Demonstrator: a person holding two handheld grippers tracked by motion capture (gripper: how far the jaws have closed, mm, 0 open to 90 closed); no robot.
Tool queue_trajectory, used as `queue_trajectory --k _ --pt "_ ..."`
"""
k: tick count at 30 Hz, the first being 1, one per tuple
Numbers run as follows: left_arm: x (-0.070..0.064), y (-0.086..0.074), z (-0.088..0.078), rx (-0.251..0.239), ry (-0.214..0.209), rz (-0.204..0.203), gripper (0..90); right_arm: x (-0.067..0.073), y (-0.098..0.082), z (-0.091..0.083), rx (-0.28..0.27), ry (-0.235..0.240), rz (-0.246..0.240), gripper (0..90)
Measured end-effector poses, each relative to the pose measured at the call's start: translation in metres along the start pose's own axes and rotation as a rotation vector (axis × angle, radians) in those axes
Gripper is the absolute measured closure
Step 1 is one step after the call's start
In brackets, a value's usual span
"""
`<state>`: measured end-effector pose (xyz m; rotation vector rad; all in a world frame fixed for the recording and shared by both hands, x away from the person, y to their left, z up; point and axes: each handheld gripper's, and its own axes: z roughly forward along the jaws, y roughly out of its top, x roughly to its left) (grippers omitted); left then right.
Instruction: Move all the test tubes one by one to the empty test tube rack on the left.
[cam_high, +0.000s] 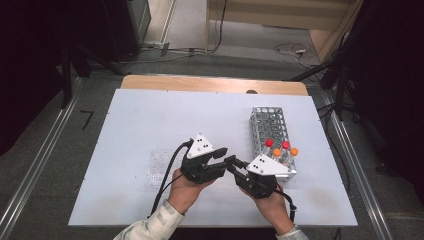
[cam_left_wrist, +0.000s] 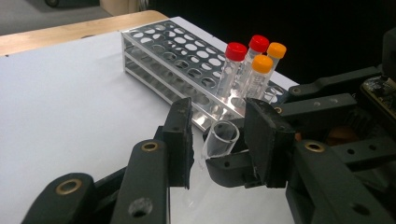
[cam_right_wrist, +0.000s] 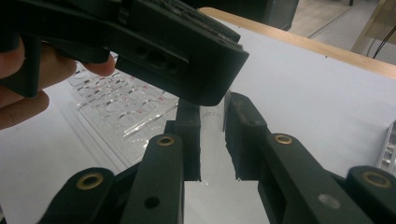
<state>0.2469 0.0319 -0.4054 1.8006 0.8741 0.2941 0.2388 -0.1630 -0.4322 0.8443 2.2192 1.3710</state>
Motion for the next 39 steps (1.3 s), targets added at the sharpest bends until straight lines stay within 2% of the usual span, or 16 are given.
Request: queue_trajectory --k 2,6,9,16,17,19,20,26,29,36,39 --pt "0.0 0.0 0.001 0.006 -0.006 0.003 64.7 0.0 0.0 0.0 -0.001 -0.001 -0.001 73.1" --pt "-0.001 -0.001 0.003 0.023 -0.007 0.015 74.5 0.002 0.0 0.001 0.002 -0.002 -0.008 73.2" --pt "-0.002 -0.002 0.003 0.031 0.011 0.042 75.6 0.002 -0.001 0.002 0.006 -0.001 -0.01 73.2" --pt "-0.002 -0.001 0.002 0.025 0.014 0.039 76.9 0.002 -0.001 0.001 0.004 0.003 -0.006 71.4" --pt "-0.002 -0.001 0.002 0.026 0.016 0.039 77.1 0.001 0.0 0.001 0.005 0.019 0.002 63.4" --pt "-0.001 0.0 0.001 0.022 0.016 0.035 77.1 0.001 0.0 0.001 0.009 0.028 0.003 60.2" --pt "0.0 0.001 0.0 0.019 0.018 0.034 77.1 0.001 0.0 0.001 0.012 0.035 0.005 54.5" --pt "0.004 0.011 -0.011 -0.013 0.029 0.022 77.1 -0.002 0.0 -0.006 0.003 0.046 0.014 47.9" --pt "0.01 0.021 -0.023 -0.042 0.049 0.019 77.2 -0.004 -0.001 -0.011 -0.003 0.045 0.023 47.2" --pt "0.023 0.03 -0.044 -0.075 0.106 0.015 77.2 -0.008 -0.003 -0.019 -0.01 0.034 0.03 46.4" --pt "0.034 0.028 -0.054 -0.075 0.158 0.011 77.2 -0.01 -0.004 -0.019 -0.006 0.028 0.034 45.5"
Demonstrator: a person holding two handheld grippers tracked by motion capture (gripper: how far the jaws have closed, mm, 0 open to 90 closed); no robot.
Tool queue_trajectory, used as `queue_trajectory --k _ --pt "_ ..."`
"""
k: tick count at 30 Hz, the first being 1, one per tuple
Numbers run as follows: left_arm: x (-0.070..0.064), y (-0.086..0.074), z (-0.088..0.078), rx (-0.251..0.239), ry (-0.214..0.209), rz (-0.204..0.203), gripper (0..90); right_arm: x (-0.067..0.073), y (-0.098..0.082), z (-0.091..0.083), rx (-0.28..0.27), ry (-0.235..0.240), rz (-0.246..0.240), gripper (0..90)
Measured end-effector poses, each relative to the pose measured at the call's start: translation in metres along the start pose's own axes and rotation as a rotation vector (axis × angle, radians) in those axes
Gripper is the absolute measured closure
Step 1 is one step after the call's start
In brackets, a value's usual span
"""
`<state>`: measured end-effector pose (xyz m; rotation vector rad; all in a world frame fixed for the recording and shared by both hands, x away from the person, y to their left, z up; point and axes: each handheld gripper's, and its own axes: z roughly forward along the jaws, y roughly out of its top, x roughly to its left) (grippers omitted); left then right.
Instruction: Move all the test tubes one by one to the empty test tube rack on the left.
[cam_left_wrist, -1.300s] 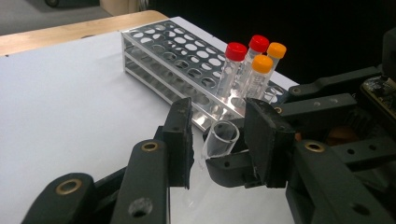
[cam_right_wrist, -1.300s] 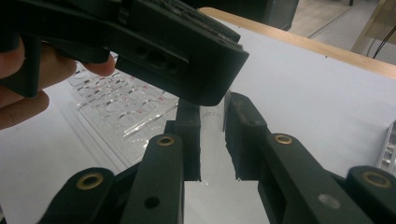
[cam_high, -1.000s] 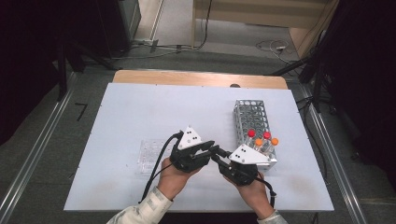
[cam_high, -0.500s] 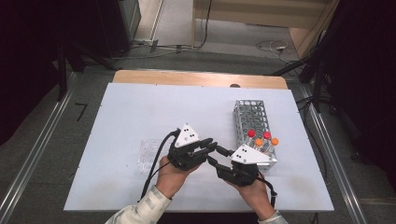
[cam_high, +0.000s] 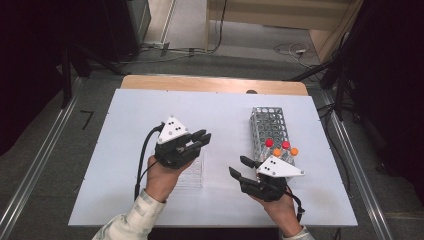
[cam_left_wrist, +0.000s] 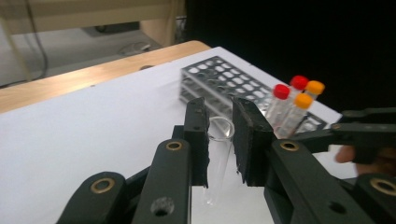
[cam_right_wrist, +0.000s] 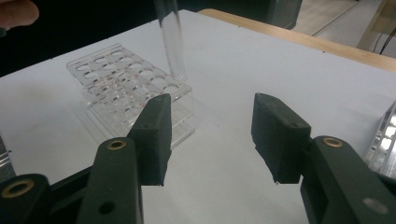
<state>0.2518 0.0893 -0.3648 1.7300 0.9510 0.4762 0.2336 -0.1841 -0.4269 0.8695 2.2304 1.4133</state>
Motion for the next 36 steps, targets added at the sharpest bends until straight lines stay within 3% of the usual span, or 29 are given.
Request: queue_trajectory --k 5,12,17,27,36 --pt "0.007 -0.005 -0.005 0.01 0.049 0.019 77.2 -0.002 -0.001 -0.001 0.002 -0.006 0.004 42.7" --pt "0.01 -0.018 0.002 0.034 0.067 0.022 77.1 -0.004 -0.001 0.0 0.013 -0.013 0.014 35.0" --pt "0.009 -0.024 0.009 0.051 0.083 0.034 77.1 -0.005 -0.002 0.0 0.014 -0.016 0.022 34.6" --pt "-0.003 -0.048 0.023 0.111 0.133 0.101 77.0 -0.006 -0.002 -0.002 0.012 -0.016 0.02 34.7" --pt "0.005 -0.063 0.032 0.148 0.123 0.06 76.1 -0.006 -0.004 -0.001 0.018 -0.019 0.021 34.7"
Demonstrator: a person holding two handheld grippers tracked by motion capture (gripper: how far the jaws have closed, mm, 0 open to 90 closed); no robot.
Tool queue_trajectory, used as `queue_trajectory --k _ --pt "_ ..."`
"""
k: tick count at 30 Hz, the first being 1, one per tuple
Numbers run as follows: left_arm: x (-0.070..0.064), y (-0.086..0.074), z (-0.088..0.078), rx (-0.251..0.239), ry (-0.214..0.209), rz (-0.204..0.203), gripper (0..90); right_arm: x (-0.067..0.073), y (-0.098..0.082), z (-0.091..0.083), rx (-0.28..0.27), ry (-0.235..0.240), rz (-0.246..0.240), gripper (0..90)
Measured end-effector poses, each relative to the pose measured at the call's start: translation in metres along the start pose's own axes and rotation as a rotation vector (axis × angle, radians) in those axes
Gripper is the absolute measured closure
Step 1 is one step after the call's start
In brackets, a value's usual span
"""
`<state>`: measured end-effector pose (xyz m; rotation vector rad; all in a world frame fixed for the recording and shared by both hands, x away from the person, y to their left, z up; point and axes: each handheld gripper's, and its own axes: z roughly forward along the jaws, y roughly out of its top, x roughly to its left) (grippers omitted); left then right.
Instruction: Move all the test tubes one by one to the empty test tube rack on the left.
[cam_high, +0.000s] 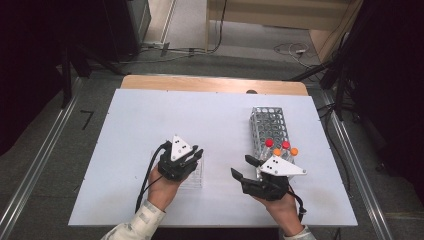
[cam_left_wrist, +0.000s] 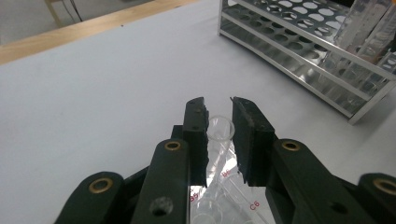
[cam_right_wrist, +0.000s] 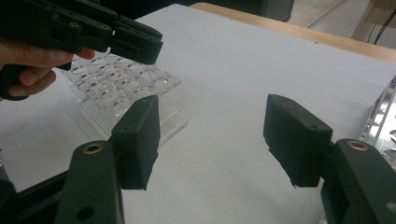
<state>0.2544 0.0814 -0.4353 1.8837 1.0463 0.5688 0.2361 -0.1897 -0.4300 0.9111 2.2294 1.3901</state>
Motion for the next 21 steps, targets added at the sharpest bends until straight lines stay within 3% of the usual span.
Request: queue_trajectory --k 5,8,10,11,15,21 --pt "0.004 0.001 0.0 -0.013 -0.01 -0.041 72.0 -0.001 0.0 -0.001 0.0 -0.002 0.002 34.7" --pt "0.006 0.004 -0.007 -0.032 -0.035 -0.071 60.9 -0.002 0.0 -0.003 -0.003 -0.005 0.0 34.7" --pt "0.008 0.007 -0.013 -0.048 -0.04 -0.098 49.9 -0.003 -0.001 -0.007 -0.008 -0.009 0.002 34.7" --pt "0.009 0.008 -0.016 -0.058 -0.034 -0.108 39.8 -0.004 -0.001 -0.012 -0.015 -0.016 0.001 34.6" --pt "0.016 0.01 -0.028 -0.076 -0.024 -0.156 31.3 -0.006 -0.004 -0.022 -0.024 -0.033 0.012 34.6" --pt "0.024 0.009 -0.036 -0.086 -0.002 -0.175 27.4 -0.013 -0.011 -0.042 -0.042 -0.071 0.024 35.3"
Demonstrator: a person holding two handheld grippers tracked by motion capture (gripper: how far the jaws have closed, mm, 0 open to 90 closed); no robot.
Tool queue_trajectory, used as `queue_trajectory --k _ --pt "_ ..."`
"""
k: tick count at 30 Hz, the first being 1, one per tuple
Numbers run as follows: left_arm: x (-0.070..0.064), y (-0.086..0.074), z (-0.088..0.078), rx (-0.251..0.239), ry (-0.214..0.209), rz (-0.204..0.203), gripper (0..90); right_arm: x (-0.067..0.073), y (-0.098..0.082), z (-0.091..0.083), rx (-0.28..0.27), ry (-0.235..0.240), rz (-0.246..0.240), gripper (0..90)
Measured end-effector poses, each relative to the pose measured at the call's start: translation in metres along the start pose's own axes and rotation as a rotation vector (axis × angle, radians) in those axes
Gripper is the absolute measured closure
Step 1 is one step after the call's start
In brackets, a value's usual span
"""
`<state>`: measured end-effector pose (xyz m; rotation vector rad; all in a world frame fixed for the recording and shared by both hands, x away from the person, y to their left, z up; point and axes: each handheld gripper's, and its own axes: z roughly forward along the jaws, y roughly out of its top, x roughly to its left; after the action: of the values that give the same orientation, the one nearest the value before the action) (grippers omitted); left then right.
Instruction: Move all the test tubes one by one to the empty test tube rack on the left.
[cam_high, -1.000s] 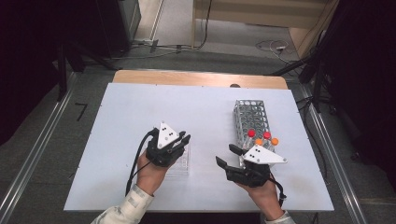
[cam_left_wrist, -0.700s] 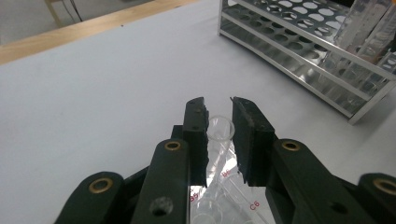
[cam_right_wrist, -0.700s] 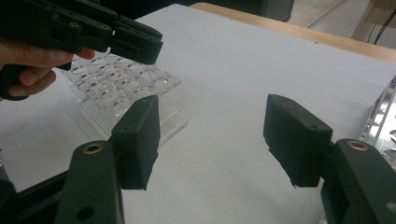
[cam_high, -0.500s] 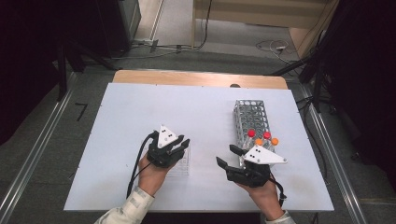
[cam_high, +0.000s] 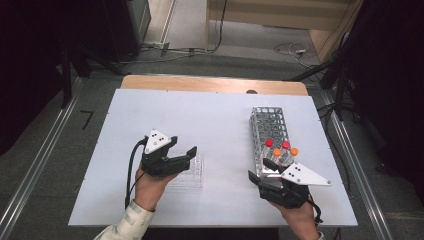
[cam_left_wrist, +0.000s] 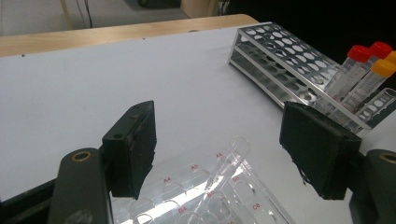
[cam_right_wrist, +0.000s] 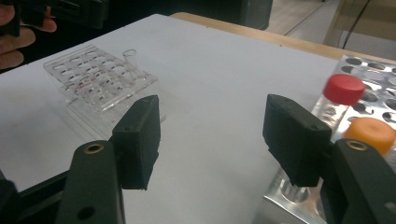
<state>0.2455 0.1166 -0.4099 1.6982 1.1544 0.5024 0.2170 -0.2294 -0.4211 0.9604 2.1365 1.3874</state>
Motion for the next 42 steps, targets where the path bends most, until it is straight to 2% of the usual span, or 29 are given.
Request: queue_trajectory --k 8,17,21,24,35,42 --pt "0.001 0.0 -0.001 0.0 0.041 -0.007 15.7 -0.015 -0.012 -0.009 -0.004 -0.067 0.029 37.8" --pt "0.001 -0.002 0.002 0.014 0.038 -0.004 15.1 -0.029 -0.029 0.003 0.016 -0.126 0.061 46.2" --pt "0.0 -0.002 0.002 0.015 0.034 -0.003 15.2 -0.03 -0.032 0.005 0.017 -0.132 0.065 51.5" --pt "0.0 -0.003 0.003 0.021 0.035 -0.002 15.1 -0.03 -0.034 0.008 0.026 -0.139 0.051 56.4" --pt "-0.002 -0.003 0.003 0.024 0.031 0.004 15.2 -0.032 -0.038 0.014 0.046 -0.159 0.051 65.4" --pt "-0.004 -0.003 0.004 0.027 0.029 0.008 15.2 -0.033 -0.039 0.017 0.049 -0.164 0.041 67.5"
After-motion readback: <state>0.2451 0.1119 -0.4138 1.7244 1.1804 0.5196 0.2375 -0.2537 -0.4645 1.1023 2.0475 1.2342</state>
